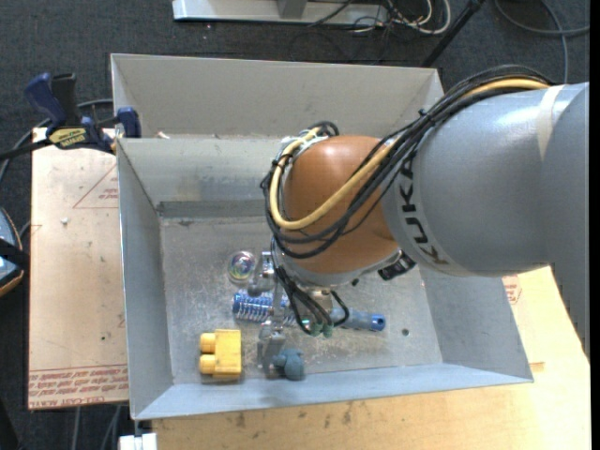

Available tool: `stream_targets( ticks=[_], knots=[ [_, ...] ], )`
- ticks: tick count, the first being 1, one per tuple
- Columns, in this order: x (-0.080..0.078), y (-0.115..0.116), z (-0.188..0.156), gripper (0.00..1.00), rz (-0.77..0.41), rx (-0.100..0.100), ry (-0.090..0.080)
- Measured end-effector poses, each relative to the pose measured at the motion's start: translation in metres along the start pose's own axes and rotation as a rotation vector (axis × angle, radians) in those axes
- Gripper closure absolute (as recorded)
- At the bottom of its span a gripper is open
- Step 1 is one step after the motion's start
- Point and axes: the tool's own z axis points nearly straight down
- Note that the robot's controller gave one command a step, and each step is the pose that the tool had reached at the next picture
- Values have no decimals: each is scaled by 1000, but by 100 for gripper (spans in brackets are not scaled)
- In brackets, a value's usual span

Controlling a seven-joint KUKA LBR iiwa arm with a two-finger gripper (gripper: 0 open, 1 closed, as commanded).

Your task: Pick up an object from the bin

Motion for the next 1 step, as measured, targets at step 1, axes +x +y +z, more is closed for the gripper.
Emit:
stream_targets(
  ticks=[1],
  knots=[
    [-66,-76,100,0,-223,2,-5]
  ],
)
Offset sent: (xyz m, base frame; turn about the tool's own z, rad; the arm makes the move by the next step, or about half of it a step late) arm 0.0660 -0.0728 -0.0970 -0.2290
